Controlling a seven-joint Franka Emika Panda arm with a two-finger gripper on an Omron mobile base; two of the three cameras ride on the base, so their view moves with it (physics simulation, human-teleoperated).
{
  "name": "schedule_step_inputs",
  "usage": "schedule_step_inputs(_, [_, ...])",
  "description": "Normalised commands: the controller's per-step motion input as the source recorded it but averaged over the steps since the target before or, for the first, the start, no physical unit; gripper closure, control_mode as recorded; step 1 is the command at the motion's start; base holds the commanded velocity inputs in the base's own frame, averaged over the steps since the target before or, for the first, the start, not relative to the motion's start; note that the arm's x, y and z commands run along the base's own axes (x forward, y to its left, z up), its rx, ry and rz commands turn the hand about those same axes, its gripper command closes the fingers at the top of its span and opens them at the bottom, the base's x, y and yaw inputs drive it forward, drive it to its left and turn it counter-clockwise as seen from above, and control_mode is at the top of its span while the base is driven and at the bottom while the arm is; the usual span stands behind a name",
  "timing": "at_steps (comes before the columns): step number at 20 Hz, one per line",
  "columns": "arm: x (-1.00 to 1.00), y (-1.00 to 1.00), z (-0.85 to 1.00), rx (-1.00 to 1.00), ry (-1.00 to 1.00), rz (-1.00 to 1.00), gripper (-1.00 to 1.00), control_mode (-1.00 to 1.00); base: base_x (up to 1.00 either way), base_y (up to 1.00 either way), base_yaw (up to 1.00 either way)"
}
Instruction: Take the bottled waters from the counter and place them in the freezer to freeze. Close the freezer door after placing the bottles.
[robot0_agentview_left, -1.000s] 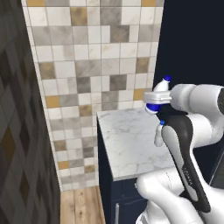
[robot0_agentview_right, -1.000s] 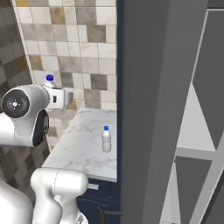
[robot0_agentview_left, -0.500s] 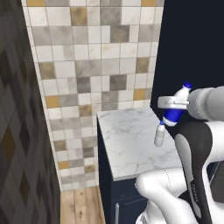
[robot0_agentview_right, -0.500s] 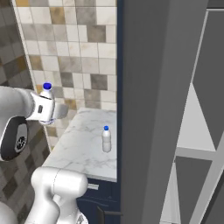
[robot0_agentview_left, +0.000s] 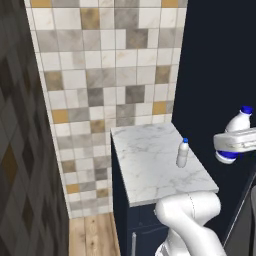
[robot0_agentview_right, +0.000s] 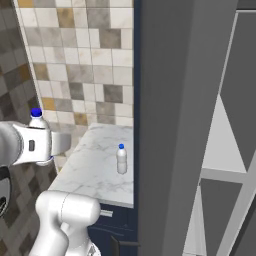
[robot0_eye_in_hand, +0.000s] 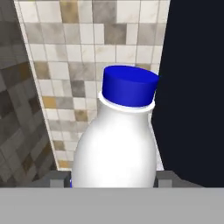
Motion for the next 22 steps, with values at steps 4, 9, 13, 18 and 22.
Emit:
schedule_step_inputs(4, [-0.51, 0.10, 0.01, -0.02, -0.02, 0.21, 1.00, -1.00, 0.00, 0.00, 0.00])
schedule_step_inputs(9, [0.10, 0.31, 0.00, -0.15, 0.11, -0.12, 1.00, -1.00, 0.00, 0.00, 0.00])
schedule_step_inputs(13, [0.02, -0.03, 0.00, -0.01, 0.10, -0.27, 1.00, -1.00, 0.00, 0.00, 0.00])
schedule_step_inputs(18, [-0.02, -0.06, -0.03, 0.00, 0.00, -0.14, 1.00, -1.00, 0.00, 0.00, 0.00])
schedule_step_inputs(22, [0.00, 0.00, -0.06, 0.00, 0.00, 0.00, 1.00, -1.00, 0.00, 0.00, 0.00])
